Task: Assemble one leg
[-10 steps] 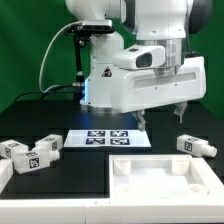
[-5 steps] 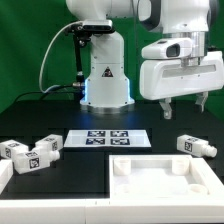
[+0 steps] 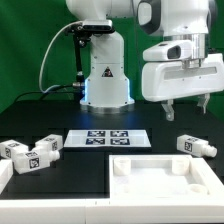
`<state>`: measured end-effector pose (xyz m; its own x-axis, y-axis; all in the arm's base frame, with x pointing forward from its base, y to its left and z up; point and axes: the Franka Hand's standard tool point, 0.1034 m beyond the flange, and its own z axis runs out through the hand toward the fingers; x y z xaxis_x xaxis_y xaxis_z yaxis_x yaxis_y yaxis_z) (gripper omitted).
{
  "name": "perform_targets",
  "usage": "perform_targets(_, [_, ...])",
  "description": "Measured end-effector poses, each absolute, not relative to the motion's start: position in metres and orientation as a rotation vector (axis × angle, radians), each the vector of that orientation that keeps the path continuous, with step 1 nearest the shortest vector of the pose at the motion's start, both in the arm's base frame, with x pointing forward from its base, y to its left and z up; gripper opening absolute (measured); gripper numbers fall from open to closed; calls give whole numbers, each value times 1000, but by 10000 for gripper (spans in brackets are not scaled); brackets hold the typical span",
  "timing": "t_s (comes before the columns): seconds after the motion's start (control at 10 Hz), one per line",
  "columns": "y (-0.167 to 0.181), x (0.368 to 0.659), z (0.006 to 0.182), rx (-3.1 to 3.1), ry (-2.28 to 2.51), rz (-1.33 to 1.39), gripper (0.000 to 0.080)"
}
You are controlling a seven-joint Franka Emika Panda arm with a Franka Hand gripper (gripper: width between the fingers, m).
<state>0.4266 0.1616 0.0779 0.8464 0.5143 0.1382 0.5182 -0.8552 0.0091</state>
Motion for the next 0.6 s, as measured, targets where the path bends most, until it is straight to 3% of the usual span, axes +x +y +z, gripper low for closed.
perform_targets(0.2, [184,420,63,-2953,-957,-207,649])
perform_targets(0.6, [186,419,58,-2949,-961,-209,649])
